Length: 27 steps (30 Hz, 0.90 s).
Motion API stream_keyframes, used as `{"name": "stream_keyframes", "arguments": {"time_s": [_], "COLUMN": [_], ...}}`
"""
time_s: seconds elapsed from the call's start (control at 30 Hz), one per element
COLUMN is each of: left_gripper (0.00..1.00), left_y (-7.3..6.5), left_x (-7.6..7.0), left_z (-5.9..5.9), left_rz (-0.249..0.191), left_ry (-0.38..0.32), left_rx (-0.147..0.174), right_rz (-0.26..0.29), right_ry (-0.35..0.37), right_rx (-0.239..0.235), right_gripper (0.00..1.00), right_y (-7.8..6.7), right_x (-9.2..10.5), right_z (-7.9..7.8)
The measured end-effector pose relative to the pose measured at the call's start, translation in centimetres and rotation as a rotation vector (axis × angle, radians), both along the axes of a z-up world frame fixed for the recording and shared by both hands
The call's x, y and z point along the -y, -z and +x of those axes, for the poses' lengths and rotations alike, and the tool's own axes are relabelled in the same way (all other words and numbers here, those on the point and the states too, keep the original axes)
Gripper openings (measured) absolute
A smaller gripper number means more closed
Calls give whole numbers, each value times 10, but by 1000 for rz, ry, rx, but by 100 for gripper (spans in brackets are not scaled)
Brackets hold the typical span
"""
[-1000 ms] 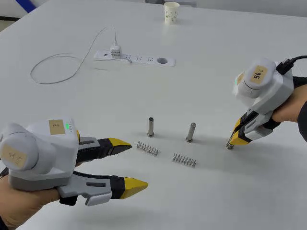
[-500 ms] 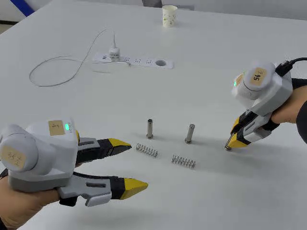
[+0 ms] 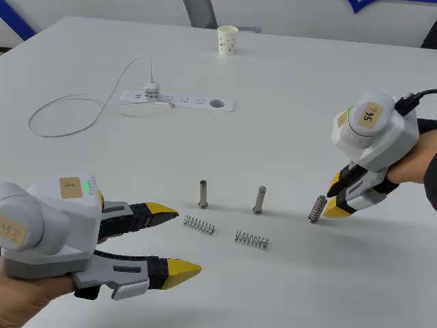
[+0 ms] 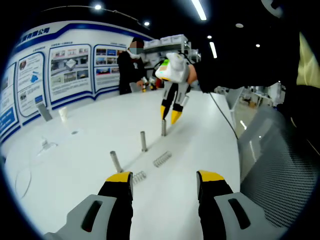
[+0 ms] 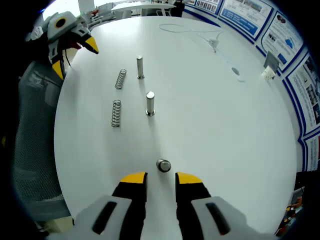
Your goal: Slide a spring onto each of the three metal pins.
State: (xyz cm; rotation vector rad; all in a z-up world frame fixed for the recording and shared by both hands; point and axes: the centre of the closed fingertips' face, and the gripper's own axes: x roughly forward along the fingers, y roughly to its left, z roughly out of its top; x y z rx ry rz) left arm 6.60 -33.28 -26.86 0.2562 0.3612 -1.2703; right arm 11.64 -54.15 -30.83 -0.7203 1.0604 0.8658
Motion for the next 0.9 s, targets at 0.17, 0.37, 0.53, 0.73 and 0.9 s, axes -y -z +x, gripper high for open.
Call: {"name": "stream_keyframes", "arguments": {"time_s": [0.17,0.37,0.53,0.73,0.9], "left_gripper": [52,52,52,52,52], "left_y": [2,1,-1,-2,-3], "left_x": [2,3,2,1,1], "left_z": [-1,-1,-1,-2,-2], "left_rz": [6,3,-1,-2,-1], "left_ry": [9,14,13,16,19], "left_rx": [4,11,17,24,30], "right_rz": [7,15,34,64,85], "right_ry": [6,1,-4,-37,-55], "right_rx": [-2,-9,-13,-22,-22], "right_gripper": [23,23,23,23,23], "right_y": [0,2,3,6,7], "right_x": [-2,-8,-18,-44,-60], "right_z": [-13,-24,-30,-39,-40]}}
